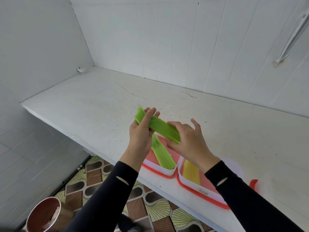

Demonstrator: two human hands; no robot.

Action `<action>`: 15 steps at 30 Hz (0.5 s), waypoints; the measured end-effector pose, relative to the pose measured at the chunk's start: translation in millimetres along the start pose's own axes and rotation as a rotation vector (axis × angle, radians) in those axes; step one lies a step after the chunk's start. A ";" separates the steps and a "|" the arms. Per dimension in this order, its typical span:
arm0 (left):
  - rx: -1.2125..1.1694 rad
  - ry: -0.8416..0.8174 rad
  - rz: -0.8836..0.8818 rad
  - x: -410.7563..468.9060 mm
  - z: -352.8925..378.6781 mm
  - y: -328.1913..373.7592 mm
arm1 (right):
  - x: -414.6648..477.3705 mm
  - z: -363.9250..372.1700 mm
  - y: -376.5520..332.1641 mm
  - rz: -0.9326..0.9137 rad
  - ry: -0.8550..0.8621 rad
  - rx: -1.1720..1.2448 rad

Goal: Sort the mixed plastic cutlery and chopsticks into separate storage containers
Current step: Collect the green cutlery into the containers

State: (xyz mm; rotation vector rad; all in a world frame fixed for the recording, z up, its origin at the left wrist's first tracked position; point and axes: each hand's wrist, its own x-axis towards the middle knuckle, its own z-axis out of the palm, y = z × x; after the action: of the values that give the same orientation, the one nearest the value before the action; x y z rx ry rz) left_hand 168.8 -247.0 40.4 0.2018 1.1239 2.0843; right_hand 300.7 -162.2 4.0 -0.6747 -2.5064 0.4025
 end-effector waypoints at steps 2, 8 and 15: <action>0.044 0.025 0.038 -1.1 2.2 -1.7 | -0.1 2.6 0.1 0.020 0.004 -0.021; 0.195 -0.342 -0.051 1.2 -14.5 -0.6 | 5.3 -9.0 -1.3 0.204 -0.108 0.499; 0.490 -0.432 0.052 1.9 -28.2 -8.3 | 9.2 -8.1 4.3 0.406 -0.275 0.914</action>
State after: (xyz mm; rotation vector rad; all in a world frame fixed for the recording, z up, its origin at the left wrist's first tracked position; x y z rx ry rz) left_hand 159.1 -261.3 16.6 0.8784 1.3368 1.6585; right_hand 299.8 -152.6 12.6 -0.7470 -2.0403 1.7345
